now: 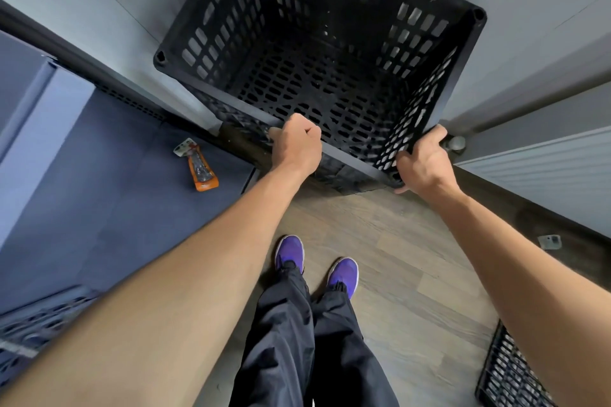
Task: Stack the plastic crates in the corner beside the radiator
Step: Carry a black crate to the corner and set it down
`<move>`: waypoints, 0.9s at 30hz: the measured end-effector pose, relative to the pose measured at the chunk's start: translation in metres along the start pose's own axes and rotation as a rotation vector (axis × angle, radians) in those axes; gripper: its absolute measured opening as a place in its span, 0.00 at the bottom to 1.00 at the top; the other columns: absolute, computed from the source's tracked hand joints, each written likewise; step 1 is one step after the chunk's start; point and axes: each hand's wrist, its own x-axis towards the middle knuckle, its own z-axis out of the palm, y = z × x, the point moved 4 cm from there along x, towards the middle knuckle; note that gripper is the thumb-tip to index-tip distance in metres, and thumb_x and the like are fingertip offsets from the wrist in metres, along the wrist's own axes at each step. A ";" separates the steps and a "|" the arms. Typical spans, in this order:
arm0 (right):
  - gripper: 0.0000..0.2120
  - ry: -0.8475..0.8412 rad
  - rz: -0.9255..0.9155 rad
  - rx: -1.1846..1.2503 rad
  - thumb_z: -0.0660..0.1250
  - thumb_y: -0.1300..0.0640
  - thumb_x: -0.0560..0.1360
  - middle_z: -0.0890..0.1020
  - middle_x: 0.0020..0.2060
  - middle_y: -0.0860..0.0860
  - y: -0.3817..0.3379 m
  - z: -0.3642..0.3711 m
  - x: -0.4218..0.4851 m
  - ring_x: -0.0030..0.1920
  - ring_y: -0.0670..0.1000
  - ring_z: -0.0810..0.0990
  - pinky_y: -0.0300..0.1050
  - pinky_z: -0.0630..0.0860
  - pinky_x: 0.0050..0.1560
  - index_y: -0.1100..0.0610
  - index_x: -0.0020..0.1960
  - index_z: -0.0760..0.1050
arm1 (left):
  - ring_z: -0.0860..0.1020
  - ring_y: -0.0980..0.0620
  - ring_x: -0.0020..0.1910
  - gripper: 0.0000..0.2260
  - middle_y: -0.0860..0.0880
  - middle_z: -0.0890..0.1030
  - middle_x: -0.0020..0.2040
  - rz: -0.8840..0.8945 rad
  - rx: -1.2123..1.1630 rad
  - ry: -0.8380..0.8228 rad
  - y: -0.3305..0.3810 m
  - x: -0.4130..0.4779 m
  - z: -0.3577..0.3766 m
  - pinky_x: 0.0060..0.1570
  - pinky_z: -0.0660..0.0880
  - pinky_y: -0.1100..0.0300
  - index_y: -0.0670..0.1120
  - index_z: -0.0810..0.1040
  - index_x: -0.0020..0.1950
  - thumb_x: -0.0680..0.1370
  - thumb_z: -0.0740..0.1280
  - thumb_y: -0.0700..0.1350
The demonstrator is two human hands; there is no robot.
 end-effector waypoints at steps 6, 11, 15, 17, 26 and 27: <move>0.11 -0.068 0.034 0.086 0.55 0.64 0.78 0.74 0.45 0.60 0.006 -0.006 -0.012 0.37 0.62 0.81 0.58 0.83 0.37 0.58 0.59 0.58 | 0.69 0.55 0.37 0.10 0.46 0.67 0.59 -0.006 0.029 -0.065 0.000 -0.011 0.002 0.33 0.62 0.60 0.47 0.76 0.56 0.84 0.57 0.49; 0.11 -0.041 0.083 0.044 0.55 0.63 0.76 0.76 0.43 0.62 0.012 -0.010 -0.015 0.39 0.66 0.81 0.61 0.81 0.42 0.57 0.57 0.57 | 0.74 0.45 0.45 0.09 0.46 0.69 0.58 0.016 0.024 -0.076 0.005 -0.006 0.009 0.43 0.67 0.57 0.49 0.78 0.54 0.83 0.59 0.48; 0.12 -0.058 0.086 0.040 0.55 0.65 0.75 0.76 0.41 0.65 0.016 -0.004 -0.008 0.40 0.69 0.81 0.69 0.81 0.42 0.55 0.54 0.55 | 0.76 0.47 0.45 0.08 0.48 0.76 0.56 0.025 -0.025 -0.031 0.002 0.001 0.009 0.41 0.71 0.58 0.54 0.79 0.45 0.79 0.62 0.47; 0.14 -0.023 0.068 0.010 0.58 0.65 0.78 0.72 0.37 0.56 0.012 -0.004 -0.010 0.39 0.62 0.78 0.64 0.80 0.48 0.54 0.55 0.55 | 0.79 0.48 0.46 0.09 0.49 0.80 0.53 0.025 -0.062 0.002 -0.001 0.001 0.007 0.42 0.76 0.57 0.56 0.78 0.38 0.77 0.63 0.46; 0.21 0.030 -0.051 -0.078 0.62 0.61 0.80 0.72 0.46 0.61 -0.018 0.013 -0.008 0.46 0.61 0.74 0.55 0.71 0.47 0.64 0.69 0.61 | 0.79 0.46 0.48 0.08 0.50 0.82 0.48 0.036 -0.123 0.045 -0.024 0.005 -0.020 0.40 0.76 0.57 0.57 0.79 0.41 0.77 0.64 0.46; 0.20 0.039 -0.056 -0.082 0.62 0.61 0.80 0.72 0.46 0.61 -0.020 0.014 -0.008 0.46 0.61 0.74 0.54 0.71 0.47 0.64 0.69 0.61 | 0.78 0.46 0.50 0.07 0.50 0.82 0.48 0.043 -0.114 0.040 -0.023 0.007 -0.021 0.41 0.76 0.56 0.56 0.79 0.42 0.77 0.64 0.47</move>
